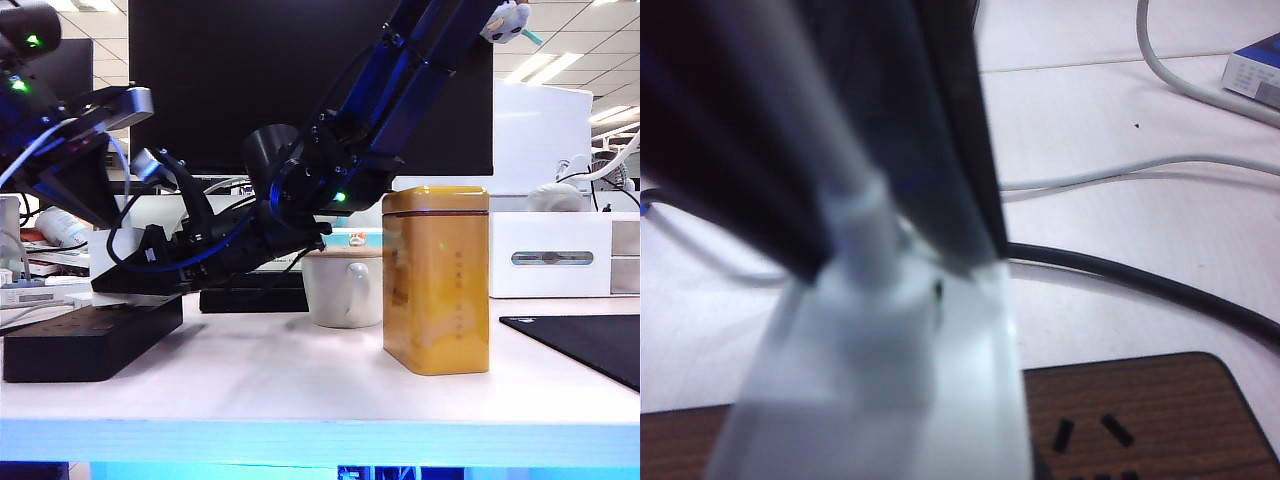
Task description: Plug the white charger into the left socket.
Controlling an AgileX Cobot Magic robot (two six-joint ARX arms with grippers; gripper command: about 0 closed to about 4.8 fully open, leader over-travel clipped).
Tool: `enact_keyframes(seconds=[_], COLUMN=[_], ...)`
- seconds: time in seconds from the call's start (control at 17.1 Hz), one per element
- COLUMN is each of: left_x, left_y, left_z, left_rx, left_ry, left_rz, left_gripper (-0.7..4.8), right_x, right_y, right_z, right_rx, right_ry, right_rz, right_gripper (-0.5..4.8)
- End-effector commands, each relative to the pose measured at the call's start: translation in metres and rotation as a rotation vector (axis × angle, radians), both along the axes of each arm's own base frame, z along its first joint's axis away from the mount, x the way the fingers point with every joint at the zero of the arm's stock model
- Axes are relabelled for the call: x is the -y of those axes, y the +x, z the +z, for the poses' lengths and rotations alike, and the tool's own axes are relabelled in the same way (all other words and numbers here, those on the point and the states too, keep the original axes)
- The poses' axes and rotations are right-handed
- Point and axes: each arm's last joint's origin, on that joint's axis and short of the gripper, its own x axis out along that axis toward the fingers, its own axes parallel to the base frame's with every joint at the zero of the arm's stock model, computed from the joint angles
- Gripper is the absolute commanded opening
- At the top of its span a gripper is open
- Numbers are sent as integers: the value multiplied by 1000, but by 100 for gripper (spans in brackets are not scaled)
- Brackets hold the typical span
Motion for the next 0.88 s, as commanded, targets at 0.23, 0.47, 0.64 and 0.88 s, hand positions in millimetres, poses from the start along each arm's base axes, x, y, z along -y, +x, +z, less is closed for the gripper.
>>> enact_keyframes(seconds=[0.23,0.47,0.64,0.88], left_x=[3,2,2,2], left_y=[-9,-13,-12,-12], left_z=[-10,-11,-11,-14], left_rx=[-127,-152,-151,-158], left_ry=[3,22,22,34], left_rz=[-25,-53,-51,-45], left_gripper=[80,80,80,80], right_x=[6,6,6,6], right_y=[-4,-4,-3,-3], right_z=[-21,-21,-15,-6], right_rx=[-100,-99,-102,-87], right_ry=[-104,-103,-95,-82], right_rz=[-40,-41,-54,-55], right_gripper=[-1,8,203,269])
